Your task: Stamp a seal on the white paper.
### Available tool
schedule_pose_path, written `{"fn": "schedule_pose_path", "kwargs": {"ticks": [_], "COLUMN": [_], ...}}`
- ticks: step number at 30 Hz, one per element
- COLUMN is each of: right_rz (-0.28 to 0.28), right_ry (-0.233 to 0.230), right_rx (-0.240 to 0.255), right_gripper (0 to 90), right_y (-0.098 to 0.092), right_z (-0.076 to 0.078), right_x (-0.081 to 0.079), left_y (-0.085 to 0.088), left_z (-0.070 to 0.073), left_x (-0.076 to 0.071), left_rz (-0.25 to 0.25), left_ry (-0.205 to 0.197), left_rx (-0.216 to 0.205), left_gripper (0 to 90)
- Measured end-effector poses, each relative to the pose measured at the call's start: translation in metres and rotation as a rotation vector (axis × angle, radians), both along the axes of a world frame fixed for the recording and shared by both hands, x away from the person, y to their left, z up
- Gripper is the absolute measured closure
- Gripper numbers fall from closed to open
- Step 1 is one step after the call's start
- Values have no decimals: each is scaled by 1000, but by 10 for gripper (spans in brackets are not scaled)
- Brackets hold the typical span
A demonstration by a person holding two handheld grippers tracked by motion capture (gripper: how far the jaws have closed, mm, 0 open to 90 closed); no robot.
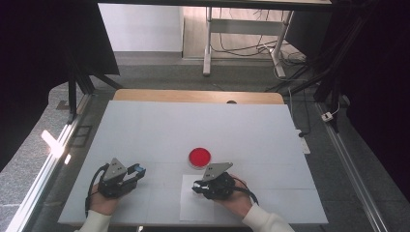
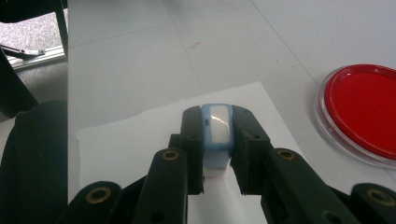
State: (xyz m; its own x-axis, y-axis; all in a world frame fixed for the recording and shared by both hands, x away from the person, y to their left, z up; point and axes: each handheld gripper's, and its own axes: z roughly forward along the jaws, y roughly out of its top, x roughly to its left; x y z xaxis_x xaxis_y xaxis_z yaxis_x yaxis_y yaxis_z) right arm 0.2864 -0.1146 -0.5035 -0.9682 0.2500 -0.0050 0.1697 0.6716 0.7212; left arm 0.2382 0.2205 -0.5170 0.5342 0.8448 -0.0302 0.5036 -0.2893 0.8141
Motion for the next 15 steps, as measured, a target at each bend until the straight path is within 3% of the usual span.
{"fn": "schedule_pose_path", "kwargs": {"ticks": [7, 15], "right_rz": [10, 4], "right_ry": [-20, -1], "right_rx": [-15, -21], "right_gripper": [758, 759], "right_y": [1, 1], "right_z": [0, -1], "right_x": [-1, 0], "left_y": [0, 0], "left_z": [0, 0], "left_x": [0, 0], "left_rz": [0, -1], "left_ry": [0, 1], "left_rx": [0, 3], "left_gripper": [646, 646]}}
